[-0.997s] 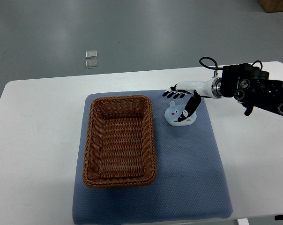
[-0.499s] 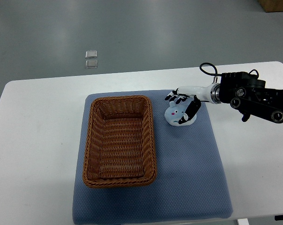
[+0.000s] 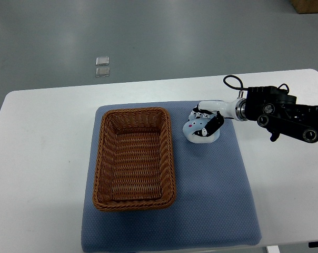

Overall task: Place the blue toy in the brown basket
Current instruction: 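Carry the held plush toy with the right hand over the wicker basket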

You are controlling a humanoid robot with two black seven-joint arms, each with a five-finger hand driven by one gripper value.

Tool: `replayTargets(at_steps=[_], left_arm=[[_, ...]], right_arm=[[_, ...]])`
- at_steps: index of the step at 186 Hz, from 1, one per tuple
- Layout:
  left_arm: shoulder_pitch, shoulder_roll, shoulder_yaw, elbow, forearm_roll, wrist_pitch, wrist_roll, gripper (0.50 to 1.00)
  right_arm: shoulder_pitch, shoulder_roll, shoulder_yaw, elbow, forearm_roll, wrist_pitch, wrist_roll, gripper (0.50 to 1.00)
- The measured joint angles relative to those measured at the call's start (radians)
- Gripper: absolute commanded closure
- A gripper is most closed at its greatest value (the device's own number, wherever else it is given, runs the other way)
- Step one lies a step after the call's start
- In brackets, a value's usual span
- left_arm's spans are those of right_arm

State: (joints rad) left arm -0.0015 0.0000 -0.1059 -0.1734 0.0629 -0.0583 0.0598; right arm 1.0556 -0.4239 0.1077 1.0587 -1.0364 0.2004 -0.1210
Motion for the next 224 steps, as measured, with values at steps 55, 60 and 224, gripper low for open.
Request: replayTargets(at_steps=[55,60,224], left_arm=[[0.000,0.000,0.000,0.000,0.000,0.000,0.000,0.500],[0.000,0.000,0.000,0.000,0.000,0.000,0.000,0.500],[-0.006,0.000,0.000,0.002,-0.002,0.009,-0.001,0.500]], right_arm=[[0.090,-0.059,0.013,0.030,0.016,0.032,0.001,1.000],[0.102,-0.063,0.014,0.035,0.018,0.038,0.001,1.000],[0.166,0.297,-0.024,0.030,0.177,-0.012,0.067,0.932]])
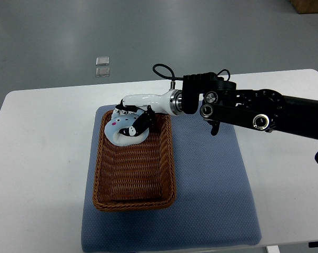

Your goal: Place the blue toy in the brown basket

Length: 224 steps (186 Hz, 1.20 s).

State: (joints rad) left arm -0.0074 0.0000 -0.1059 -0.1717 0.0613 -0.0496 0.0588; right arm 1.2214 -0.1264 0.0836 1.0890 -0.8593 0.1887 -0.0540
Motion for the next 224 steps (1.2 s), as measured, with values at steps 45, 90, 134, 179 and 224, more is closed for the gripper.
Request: replayTargets(at_steps=[45,90,134,179,224], left_arm=[[-0.002,0.000,0.001,0.001,0.000,0.002,0.000,0.500],[-0.005,0.000,0.000,0.000,0.000,0.002,-0.001,0.500],[-0.005,0.000,0.001,0.000,0.000,0.002,-0.001,0.500],[-0.005,0.000,0.000,0.000,0.000,0.002,-0.001,0.500],[-0.005,0.000,0.000,0.000,0.000,0.002,-0.001,0.500]], right_arm=[[-0.055,0.051,-0.009,-0.040,-0.012,-0.008,0.004,0.830],[-0.101,0.074,-0.022,-0.061,-0.016,-0.042,0.033,0.701],[-0.097,0.063,-0.024,-0.061,-0.013,-0.047,0.055,0.648],[-0.063,0.009,-0.007,-0.055,0.002,-0.036,0.070,0.644],[-0.049,-0.072,0.140,-0.050,0.018,0.004,0.084,0.644]])
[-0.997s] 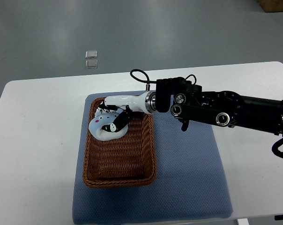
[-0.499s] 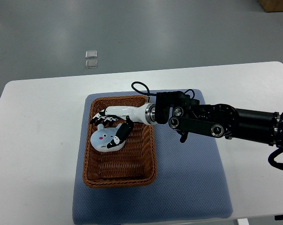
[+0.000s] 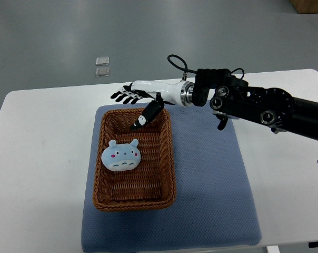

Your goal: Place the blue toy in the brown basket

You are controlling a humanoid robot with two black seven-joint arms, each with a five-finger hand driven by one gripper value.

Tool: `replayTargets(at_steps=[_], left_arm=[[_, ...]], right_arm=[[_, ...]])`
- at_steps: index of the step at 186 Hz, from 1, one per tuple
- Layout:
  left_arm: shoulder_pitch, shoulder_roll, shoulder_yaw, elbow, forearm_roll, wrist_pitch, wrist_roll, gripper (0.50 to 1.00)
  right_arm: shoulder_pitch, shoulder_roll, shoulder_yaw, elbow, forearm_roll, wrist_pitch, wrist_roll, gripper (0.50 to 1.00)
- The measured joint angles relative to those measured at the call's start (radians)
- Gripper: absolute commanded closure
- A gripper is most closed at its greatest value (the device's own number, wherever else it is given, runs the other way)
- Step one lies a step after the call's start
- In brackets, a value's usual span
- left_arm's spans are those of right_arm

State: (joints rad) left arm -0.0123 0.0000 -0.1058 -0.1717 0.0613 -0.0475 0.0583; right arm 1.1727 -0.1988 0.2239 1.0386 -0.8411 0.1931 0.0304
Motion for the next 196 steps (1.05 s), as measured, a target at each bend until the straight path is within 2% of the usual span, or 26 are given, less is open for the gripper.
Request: replayTargets(at_steps=[36,53,89,117,138,155,172,196], left_arm=[[0.000,0.000,0.002,0.000,0.000,0.000,0.000,0.500],[0.000,0.000,0.004,0.000,0.000,0.000,0.000,0.500],[0.000,0.000,0.005,-0.004,0.001,0.000,0.000,0.500],[0.000,0.000,0.005,-0.006,0.002,0.000,0.000,0.500],[0.000,0.000,0.005,-0.006,0.002,0.000,0.000,0.500],[0.000,0.000,0.005,-0.006,0.002,0.000,0.000,0.500],[0.000,0.000,0.005,-0.006,0.002,0.000,0.000,0.500],[0.000,0.000,0.005,-0.007,0.002,0.000,0.000,0.500]], right_arm=[[-0.084,-0.071,0.195,-0.013,0.146,0.027,0.000,0.640],[-0.150,-0.079,0.322,-0.031,0.241,0.029,0.001,0.619],[-0.325,-0.038,0.601,-0.093,0.447,0.029,0.013,0.593],[-0.431,0.019,0.731,-0.143,0.530,0.032,0.054,0.589],[-0.481,0.031,0.781,-0.205,0.592,0.059,0.069,0.589],[-0.502,0.034,0.790,-0.244,0.650,0.111,0.071,0.589],[-0.524,0.034,0.792,-0.256,0.685,0.155,0.071,0.589],[-0.535,0.035,0.793,-0.259,0.693,0.170,0.082,0.589]])
